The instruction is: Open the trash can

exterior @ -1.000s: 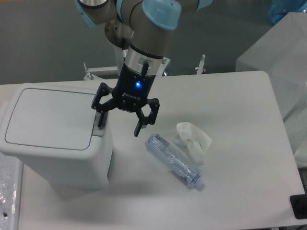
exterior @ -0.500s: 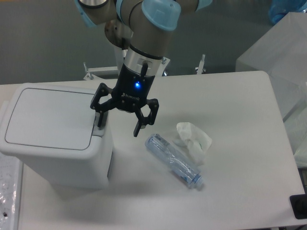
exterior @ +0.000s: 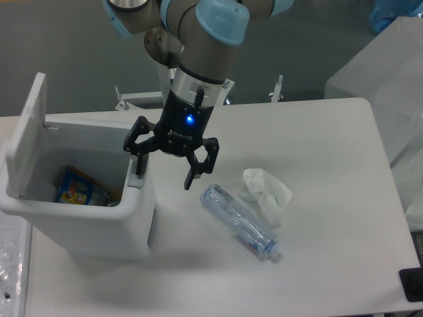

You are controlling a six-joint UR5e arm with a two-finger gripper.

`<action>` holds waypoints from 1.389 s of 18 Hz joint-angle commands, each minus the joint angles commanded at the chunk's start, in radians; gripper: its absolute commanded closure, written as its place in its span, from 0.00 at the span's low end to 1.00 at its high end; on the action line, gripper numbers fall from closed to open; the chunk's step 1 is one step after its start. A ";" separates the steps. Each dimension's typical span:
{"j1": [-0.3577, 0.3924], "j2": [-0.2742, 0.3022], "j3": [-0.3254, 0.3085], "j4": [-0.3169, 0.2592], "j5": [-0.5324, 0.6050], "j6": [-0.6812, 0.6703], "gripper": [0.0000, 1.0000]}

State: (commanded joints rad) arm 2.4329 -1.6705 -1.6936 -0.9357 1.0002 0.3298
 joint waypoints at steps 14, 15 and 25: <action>0.109 -0.094 0.199 0.017 0.031 0.171 0.00; 0.120 -0.098 0.198 0.015 0.047 0.220 0.00; 0.224 -0.189 0.167 0.015 0.285 0.485 0.00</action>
State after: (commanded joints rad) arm 2.6568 -1.8591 -1.5264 -0.9204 1.2854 0.8144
